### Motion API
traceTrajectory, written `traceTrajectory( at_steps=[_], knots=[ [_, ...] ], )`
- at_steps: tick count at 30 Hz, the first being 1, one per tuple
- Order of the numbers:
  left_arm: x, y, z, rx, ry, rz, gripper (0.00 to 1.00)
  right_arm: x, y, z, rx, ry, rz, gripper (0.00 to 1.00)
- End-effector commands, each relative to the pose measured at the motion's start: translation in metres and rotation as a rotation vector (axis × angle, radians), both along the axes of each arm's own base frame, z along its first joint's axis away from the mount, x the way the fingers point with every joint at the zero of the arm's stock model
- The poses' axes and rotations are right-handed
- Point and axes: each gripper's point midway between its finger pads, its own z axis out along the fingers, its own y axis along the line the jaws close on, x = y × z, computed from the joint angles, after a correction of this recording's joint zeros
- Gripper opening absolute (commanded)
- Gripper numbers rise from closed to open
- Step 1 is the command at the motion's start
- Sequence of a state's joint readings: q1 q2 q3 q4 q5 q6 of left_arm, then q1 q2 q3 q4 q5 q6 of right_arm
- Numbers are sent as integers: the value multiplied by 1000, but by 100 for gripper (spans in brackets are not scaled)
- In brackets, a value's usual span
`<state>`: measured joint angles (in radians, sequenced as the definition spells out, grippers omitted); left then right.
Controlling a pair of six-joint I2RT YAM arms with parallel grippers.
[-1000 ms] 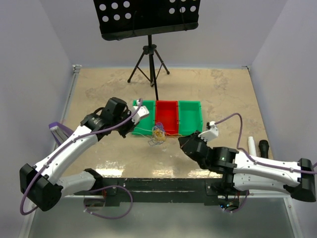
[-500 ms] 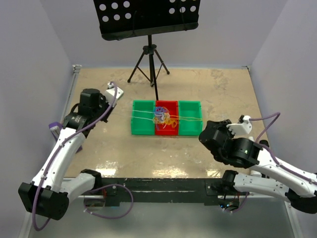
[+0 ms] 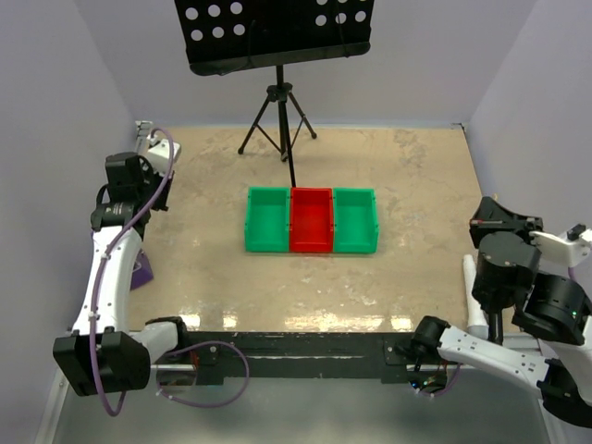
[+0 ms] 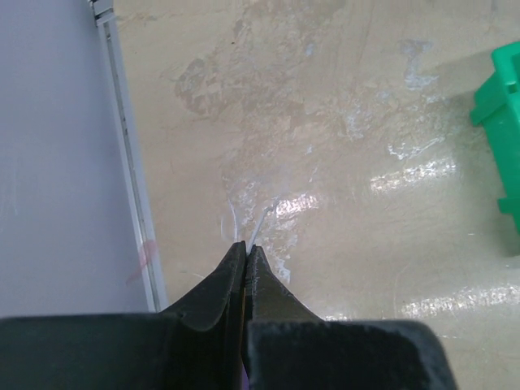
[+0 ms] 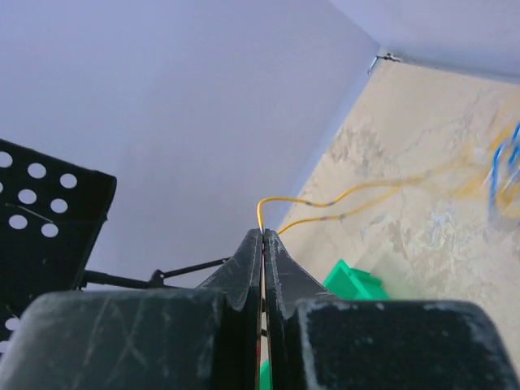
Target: Untangle the cables
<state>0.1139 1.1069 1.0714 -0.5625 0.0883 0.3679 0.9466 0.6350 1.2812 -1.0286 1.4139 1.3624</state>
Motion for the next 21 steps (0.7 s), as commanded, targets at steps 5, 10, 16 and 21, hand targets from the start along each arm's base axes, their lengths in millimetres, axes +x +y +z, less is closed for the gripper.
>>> traceTrajectory(
  at_steps=[5, 10, 16, 21],
  knots=[
    [-7, -71, 48, -205, -64, -365, 0, -3, -7, 24, -91, -8, 8, 0],
    [-18, -96, 80, -246, -109, -498, 0, 4, 10, 14, -103, 4, 65, 0],
    [-21, -130, 113, -282, -155, -599, 0, 18, 40, -3, -119, 32, 151, 0],
    [-17, -159, 124, -314, -186, -655, 0, 32, 75, -23, -142, 62, 250, 0]
  ],
)
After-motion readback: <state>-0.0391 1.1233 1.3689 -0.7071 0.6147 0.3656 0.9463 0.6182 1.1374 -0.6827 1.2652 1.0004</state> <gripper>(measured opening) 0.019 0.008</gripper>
